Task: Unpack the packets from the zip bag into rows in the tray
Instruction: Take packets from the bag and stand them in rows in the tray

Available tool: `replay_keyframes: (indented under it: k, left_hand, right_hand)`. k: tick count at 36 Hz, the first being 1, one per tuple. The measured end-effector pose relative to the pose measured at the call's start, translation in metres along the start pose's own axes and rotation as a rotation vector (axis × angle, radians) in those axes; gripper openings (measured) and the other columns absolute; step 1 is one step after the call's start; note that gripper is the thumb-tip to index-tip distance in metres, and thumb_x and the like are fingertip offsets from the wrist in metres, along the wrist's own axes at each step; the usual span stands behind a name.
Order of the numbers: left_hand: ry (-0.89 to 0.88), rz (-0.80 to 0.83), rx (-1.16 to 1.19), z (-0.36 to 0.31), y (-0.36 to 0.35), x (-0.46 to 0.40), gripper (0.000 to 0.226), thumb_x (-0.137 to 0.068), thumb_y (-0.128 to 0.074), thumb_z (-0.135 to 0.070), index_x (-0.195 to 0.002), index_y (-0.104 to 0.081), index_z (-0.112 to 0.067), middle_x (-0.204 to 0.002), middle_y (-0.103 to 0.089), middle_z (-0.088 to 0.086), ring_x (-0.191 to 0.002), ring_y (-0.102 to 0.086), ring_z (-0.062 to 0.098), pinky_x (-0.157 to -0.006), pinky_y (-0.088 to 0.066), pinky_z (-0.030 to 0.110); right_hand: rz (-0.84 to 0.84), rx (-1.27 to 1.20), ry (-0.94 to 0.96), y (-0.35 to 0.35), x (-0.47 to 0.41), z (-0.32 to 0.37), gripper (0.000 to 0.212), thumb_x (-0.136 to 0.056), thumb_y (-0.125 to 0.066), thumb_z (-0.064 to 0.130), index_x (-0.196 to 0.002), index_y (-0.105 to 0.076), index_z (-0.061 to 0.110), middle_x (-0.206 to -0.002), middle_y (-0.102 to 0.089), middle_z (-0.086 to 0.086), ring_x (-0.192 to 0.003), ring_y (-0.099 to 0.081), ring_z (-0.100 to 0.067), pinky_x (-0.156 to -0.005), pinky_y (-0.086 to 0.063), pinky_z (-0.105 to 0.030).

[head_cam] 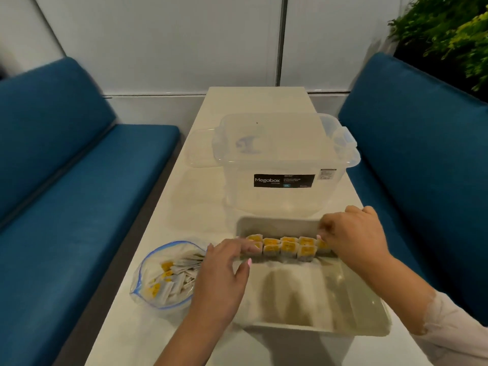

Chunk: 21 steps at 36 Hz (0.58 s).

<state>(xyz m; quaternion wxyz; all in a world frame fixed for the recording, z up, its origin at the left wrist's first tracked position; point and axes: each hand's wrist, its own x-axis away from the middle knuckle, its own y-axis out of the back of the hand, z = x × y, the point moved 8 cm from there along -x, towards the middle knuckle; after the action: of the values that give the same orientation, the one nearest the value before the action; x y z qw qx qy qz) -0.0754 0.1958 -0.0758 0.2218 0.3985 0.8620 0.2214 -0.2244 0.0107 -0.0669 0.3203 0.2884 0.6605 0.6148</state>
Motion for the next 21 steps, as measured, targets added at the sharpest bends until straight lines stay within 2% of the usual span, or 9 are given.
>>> replay_keyframes:
  k: [3,6,9,11,14,18,21]
  left_hand:
    - [0.007,-0.067,-0.066,0.014,0.030,0.003,0.048,-0.077,-0.062,0.004,-0.075,-0.056,-0.043,-0.101,-0.059,-0.028,-0.106,-0.051,-0.006,-0.104,-0.037,0.050]
    - [0.021,-0.177,-0.129,0.033,0.066,0.008,0.051,-0.075,-0.062,0.009,-0.073,-0.057,-0.041,-0.105,-0.057,-0.027,-0.115,-0.053,0.009,-0.107,-0.033,0.052]
    - [0.075,-0.270,-0.194,0.056,0.100,0.017,0.048,-0.075,-0.062,0.011,-0.070,-0.058,-0.037,-0.110,-0.055,-0.022,-0.127,-0.046,0.016,-0.111,-0.025,0.052]
    - [0.127,-0.299,-0.229,0.071,0.117,0.022,0.040,-0.075,-0.064,0.008,-0.071,-0.062,-0.032,-0.118,-0.055,-0.013,-0.133,-0.038,0.020,-0.110,-0.028,0.051]
    - [0.249,-0.241,-0.228,0.091,0.128,0.028,0.031,-0.077,-0.068,0.000,-0.075,-0.065,-0.032,-0.131,-0.052,-0.002,-0.138,-0.030,0.021,-0.108,-0.027,0.032]
    - [0.393,-0.079,-0.151,0.113,0.124,0.039,0.031,-0.078,-0.069,-0.007,-0.096,-0.070,-0.032,-0.136,-0.049,-0.005,-0.123,-0.047,0.010,-0.094,-0.033,0.019]
    - [0.391,-0.026,-0.170,0.121,0.121,0.044,0.040,-0.078,-0.068,-0.009,-0.114,-0.065,-0.025,-0.136,-0.051,-0.005,-0.121,-0.049,0.008,-0.097,-0.031,0.014]
  right_hand:
    - [-0.034,-0.064,0.023,0.013,0.006,0.024,0.019,-0.090,-0.053,0.046,-0.103,-0.066,0.039,-0.076,-0.055,0.011,-0.082,-0.043,-0.011,-0.072,-0.023,-0.028]
    - [-0.049,-0.149,0.066,0.026,0.015,0.053,0.020,-0.088,-0.053,0.052,-0.099,-0.065,0.041,-0.086,-0.063,0.014,-0.085,-0.046,-0.012,-0.072,-0.027,-0.027]
    - [-0.026,-0.223,0.133,0.034,0.024,0.089,0.017,-0.090,-0.055,0.045,-0.103,-0.065,0.041,-0.076,-0.051,0.017,-0.082,-0.037,-0.009,-0.079,-0.029,-0.027]
    - [-0.020,-0.252,0.191,0.035,0.028,0.117,0.019,-0.090,-0.055,0.046,-0.104,-0.066,0.039,-0.081,-0.060,0.018,-0.089,-0.045,-0.009,-0.081,-0.027,-0.027]
    - [0.022,-0.324,0.257,0.028,0.031,0.157,0.021,-0.089,-0.054,0.048,-0.104,-0.066,0.039,-0.097,-0.068,0.017,-0.099,-0.050,-0.008,-0.085,-0.026,-0.028]
    - [0.066,-0.337,0.388,0.021,0.035,0.214,0.021,-0.091,-0.053,0.041,-0.108,-0.066,0.038,-0.100,-0.069,0.011,-0.100,-0.051,-0.012,-0.083,-0.026,-0.030]
    - [0.135,-0.271,0.447,0.006,0.034,0.251,0.022,-0.093,-0.052,0.036,-0.109,-0.066,0.036,-0.101,-0.069,0.006,-0.103,-0.052,-0.016,-0.084,-0.027,-0.032]
